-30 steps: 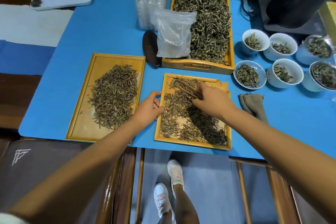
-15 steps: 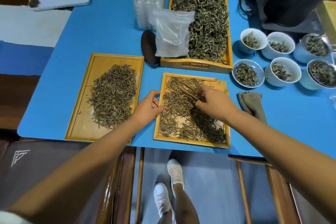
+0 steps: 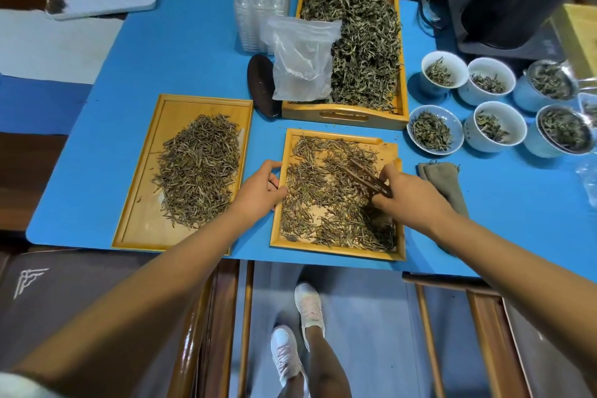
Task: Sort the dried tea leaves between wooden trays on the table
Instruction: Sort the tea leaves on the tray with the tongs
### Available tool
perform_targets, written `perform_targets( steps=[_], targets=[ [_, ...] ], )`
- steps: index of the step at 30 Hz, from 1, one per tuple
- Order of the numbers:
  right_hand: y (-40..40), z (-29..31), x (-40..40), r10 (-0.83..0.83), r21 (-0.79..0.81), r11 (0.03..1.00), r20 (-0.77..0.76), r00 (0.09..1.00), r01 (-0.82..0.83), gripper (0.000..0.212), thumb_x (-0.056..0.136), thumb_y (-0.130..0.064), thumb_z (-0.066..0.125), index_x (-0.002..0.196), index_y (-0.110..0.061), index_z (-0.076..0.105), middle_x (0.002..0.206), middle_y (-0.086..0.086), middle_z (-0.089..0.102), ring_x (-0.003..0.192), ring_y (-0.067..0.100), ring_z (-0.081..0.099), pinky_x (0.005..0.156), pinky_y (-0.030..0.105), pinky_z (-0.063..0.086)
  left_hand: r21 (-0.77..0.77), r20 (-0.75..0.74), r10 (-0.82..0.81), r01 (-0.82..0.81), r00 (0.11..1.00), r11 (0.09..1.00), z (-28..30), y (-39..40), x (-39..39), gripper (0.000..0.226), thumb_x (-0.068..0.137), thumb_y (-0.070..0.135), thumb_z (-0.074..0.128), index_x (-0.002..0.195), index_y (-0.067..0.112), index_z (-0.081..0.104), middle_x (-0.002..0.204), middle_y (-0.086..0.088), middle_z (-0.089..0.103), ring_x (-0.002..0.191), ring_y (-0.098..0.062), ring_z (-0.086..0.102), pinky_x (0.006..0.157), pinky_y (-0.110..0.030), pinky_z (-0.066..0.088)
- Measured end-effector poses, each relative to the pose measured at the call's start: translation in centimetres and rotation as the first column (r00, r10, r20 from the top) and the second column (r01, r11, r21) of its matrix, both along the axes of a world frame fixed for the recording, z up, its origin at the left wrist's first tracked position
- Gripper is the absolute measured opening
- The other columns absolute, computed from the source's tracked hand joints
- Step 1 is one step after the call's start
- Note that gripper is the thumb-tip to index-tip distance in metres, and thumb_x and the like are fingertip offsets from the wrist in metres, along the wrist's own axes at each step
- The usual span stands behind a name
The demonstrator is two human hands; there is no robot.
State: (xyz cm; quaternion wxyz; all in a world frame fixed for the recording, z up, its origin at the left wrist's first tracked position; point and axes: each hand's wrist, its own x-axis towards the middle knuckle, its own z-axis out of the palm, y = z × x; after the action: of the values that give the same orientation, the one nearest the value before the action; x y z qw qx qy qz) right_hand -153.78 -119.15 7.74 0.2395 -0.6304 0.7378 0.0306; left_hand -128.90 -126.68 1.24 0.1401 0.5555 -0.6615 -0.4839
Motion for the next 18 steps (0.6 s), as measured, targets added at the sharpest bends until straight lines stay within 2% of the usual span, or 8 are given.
perform_targets(
  steps=[3,5,13,15,18],
  targets=[
    [0.7,0.1,-0.6,0.026,0.007,1.0,0.031,0.999,-0.026,0.027,0.088,-0.032,0.054,0.1,-0.016,0.036,0.092,0.014,0.064,0.077,0.031,0.06,0.061,0.037,0.046,-0.005,0.005,-0.003,0.003,1.0,1.0,0.0,0.0,-0.1,0.047,0.09,0.012,0.059,0.133,0.013,0.04,0.076,0.002,0.047,0.06,-0.011,0.051,0.069,-0.04,0.054],
    [1.1,-0.1,-0.9,0.042,0.023,0.999,-0.008,0.999,-0.042,0.029,0.087,-0.033,0.055,0.103,-0.015,0.039,0.094,0.014,0.064,0.078,0.032,0.06,0.063,0.037,0.047,-0.004,0.01,-0.003,0.003,1.0,1.0,0.0,0.0,-0.1,0.047,0.09,0.011,0.058,0.133,0.012,0.04,0.077,0.002,0.047,0.06,-0.013,0.051,0.07,-0.041,0.054],
    [2.6,-1.2,-1.7,0.026,0.037,0.999,-0.026,0.999,-0.025,0.031,0.085,-0.034,0.056,0.103,-0.016,0.039,0.091,0.013,0.064,0.076,0.03,0.058,0.058,0.033,0.039,-0.004,0.015,-0.003,0.003,1.0,1.0,0.0,-0.1,-0.1,0.047,0.09,0.009,0.058,0.133,0.012,0.039,0.079,0.001,0.047,0.064,-0.015,0.052,0.062,-0.03,0.051],
    [2.8,-1.2,-2.0,0.016,0.025,1.0,-0.025,1.0,-0.016,0.029,0.085,-0.034,0.056,0.099,-0.017,0.037,0.091,0.014,0.063,0.075,0.031,0.058,0.058,0.033,0.038,-0.005,0.015,-0.008,0.008,1.0,1.0,0.0,0.0,-0.1,0.047,0.089,0.009,0.058,0.133,0.011,0.039,0.079,0.001,0.048,0.064,-0.015,0.053,0.065,-0.034,0.052],
    [3.3,-1.3,-2.1,0.105,0.078,0.992,-0.021,0.994,-0.103,0.031,0.085,-0.034,0.057,0.1,-0.019,0.035,0.093,0.011,0.061,0.073,0.028,0.054,0.06,0.032,0.037,-0.008,0.022,-0.009,0.009,1.0,1.0,0.0,-0.1,-0.1,0.047,0.089,0.009,0.058,0.132,0.011,0.039,0.078,0.001,0.048,0.061,-0.015,0.053,0.065,-0.035,0.052]
  ],
)
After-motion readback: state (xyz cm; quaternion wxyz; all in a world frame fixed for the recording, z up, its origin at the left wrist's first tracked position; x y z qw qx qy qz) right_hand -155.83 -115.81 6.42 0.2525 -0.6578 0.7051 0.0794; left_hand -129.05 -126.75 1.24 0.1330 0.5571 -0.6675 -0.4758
